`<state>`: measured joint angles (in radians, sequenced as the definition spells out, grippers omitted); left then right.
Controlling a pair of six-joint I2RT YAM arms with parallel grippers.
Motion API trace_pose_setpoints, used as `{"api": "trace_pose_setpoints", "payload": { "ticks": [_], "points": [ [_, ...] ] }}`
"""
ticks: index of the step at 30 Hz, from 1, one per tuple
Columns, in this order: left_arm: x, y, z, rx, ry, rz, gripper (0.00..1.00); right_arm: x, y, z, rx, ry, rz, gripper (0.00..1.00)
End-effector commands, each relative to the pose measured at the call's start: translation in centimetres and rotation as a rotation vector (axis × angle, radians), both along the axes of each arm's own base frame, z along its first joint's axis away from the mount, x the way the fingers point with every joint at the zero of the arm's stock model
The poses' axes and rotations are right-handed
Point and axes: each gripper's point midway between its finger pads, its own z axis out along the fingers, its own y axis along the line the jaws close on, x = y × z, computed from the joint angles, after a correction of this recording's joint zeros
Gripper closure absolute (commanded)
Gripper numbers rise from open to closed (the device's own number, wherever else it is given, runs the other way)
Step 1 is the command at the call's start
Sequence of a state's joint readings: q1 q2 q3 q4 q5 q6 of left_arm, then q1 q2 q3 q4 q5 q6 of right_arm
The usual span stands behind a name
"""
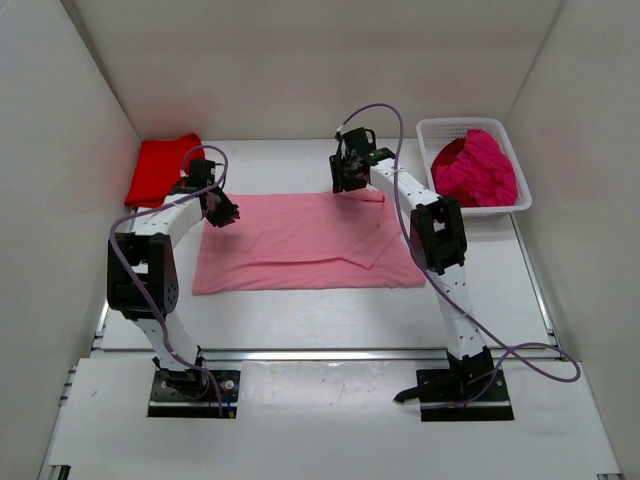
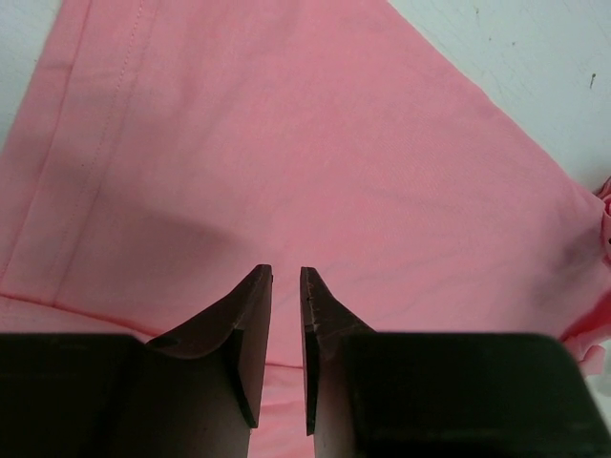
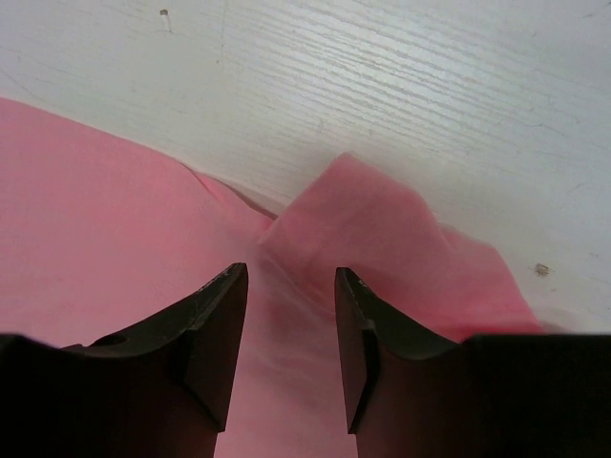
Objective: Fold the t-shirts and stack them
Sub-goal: Fold the flattened tshirt in 1/3 of the way
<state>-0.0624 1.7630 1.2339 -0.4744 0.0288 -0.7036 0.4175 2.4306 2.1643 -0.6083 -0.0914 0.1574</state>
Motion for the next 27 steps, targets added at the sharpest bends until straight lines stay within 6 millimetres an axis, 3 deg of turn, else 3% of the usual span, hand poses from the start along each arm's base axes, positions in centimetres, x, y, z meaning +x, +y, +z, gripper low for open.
{"api": "trace_pose_setpoints", "payload": {
  "ticks": [1, 5, 12, 20, 27],
  "points": [
    [0.3, 0.0, 0.8, -0.018, -0.035, -0.007, 0.71, 1.9, 1.2, 3.0, 0.062, -0.083, -0.003, 0.61],
    [0.1, 0.0, 0.3, -0.023, -0.028, -0.007, 0.71, 1.8, 2.0, 2.5, 0.062, -0.081, 0.001, 0.63],
    [0.3, 0.3, 0.4, -0.023, -0.033, 0.003, 0.7, 2.6, 1.0, 1.3, 0.08, -0.057, -0.029, 0.67],
    [0.5, 0.1, 0.0, -0.035, -0.027, 0.009, 0.71, 1.9, 1.5, 0.3, 0.071, -0.033, -0.012, 0.71],
    [0.3, 0.3, -0.7, -0.042, -0.014, 0.012, 0.71, 2.7, 0.9, 1.4, 0.094, -0.051, -0.04, 0.9]
  ]
}}
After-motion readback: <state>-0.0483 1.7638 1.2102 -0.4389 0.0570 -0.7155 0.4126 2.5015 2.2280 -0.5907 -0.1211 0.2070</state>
